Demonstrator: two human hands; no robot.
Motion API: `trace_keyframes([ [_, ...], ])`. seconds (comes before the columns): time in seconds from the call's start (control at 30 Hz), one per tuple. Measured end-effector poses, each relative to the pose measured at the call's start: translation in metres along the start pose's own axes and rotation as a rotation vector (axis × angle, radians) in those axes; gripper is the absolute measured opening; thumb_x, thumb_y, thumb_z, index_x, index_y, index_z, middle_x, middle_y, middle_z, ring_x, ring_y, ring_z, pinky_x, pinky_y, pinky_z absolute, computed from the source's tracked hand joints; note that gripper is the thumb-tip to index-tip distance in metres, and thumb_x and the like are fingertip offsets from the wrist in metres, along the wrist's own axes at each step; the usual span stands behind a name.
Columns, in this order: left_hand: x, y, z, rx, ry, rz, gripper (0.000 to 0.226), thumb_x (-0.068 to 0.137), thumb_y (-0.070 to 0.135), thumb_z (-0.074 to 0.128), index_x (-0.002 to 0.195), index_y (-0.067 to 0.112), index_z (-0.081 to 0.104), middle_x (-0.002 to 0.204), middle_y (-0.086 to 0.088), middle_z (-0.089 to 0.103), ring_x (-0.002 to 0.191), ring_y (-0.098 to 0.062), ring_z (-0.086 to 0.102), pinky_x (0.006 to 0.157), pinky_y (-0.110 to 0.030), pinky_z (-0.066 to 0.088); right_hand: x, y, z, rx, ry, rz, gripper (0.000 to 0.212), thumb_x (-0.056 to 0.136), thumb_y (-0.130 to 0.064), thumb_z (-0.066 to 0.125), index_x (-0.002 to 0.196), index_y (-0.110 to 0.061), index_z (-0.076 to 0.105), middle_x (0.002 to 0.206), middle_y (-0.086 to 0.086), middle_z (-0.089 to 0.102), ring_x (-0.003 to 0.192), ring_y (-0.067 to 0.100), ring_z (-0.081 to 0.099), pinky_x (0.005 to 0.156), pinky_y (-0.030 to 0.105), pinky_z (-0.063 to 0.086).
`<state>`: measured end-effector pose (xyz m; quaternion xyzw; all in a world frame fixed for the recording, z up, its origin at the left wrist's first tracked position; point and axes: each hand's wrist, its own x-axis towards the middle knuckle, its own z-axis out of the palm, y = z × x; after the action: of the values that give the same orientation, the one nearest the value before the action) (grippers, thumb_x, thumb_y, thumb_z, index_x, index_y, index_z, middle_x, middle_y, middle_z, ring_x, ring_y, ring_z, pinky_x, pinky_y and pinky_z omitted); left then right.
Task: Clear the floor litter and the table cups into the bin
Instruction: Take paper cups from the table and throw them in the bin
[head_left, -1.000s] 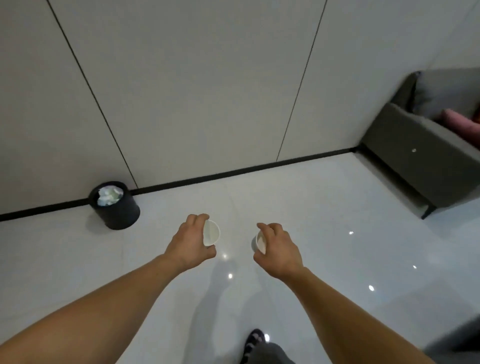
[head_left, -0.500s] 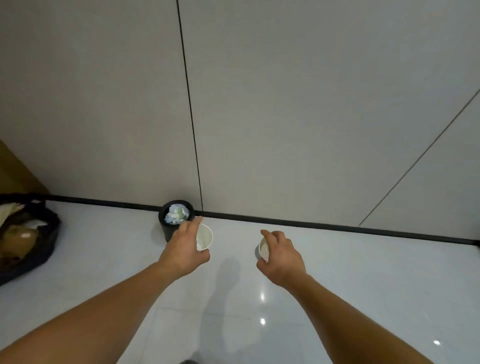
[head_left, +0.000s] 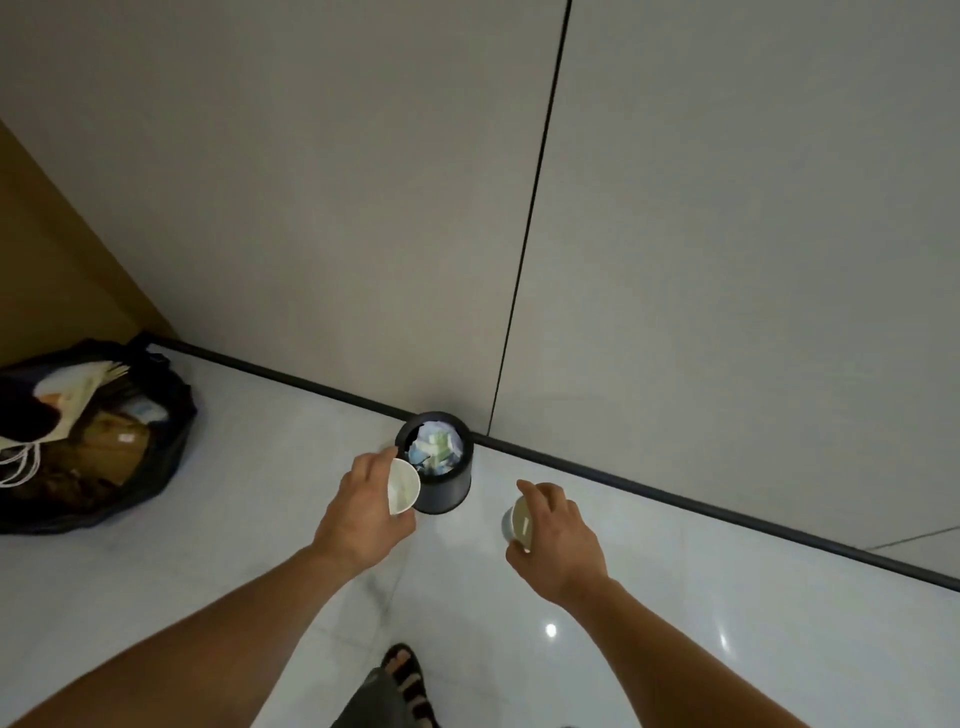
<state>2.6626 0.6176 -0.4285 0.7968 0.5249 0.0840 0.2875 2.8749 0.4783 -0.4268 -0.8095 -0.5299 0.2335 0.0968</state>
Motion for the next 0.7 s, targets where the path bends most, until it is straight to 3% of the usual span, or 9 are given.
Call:
trace_keyframes([
  [0.33, 0.165, -0.064, 0.042, 0.052, -0.1, 0.0, 0.085, 0.075, 0.035, 0.076, 0.145, 0.02, 0.03, 0.139, -0.003, 0.038, 0.12, -0.021, 0.043, 0.09, -0.03, 0.045, 0.189, -0.006, 0.065, 0.107, -0.047, 0.069, 0.076, 0.086, -0.041, 0.064, 0.149, -0.031, 0.022, 0.148, -0.005, 0.029, 0.128, 0.019, 0.038, 0.096, 0.029, 0.047],
  [0.57, 0.287, -0.116, 0.145, 0.076, -0.124, 0.003, 0.085, 0.072, 0.033, 0.079, 0.143, 0.018, 0.034, 0.136, -0.004, 0.044, 0.121, -0.021, 0.044, 0.089, -0.028, 0.043, 0.328, 0.038, 0.163, 0.114, -0.092, 0.112, 0.077, 0.085, -0.045, 0.063, 0.148, -0.031, 0.021, 0.145, -0.005, 0.032, 0.125, 0.018, 0.041, 0.094, 0.028, 0.047],
  [0.7, 0.343, -0.15, 0.223, 0.049, -0.145, 0.039, 0.084, 0.074, 0.032, 0.076, 0.144, 0.018, 0.032, 0.14, -0.004, 0.04, 0.126, -0.022, 0.039, 0.098, -0.031, 0.04, 0.389, 0.069, 0.23, 0.064, -0.087, 0.096, 0.076, 0.085, -0.044, 0.065, 0.147, -0.027, 0.026, 0.142, -0.001, 0.038, 0.122, 0.019, 0.045, 0.092, 0.029, 0.048],
])
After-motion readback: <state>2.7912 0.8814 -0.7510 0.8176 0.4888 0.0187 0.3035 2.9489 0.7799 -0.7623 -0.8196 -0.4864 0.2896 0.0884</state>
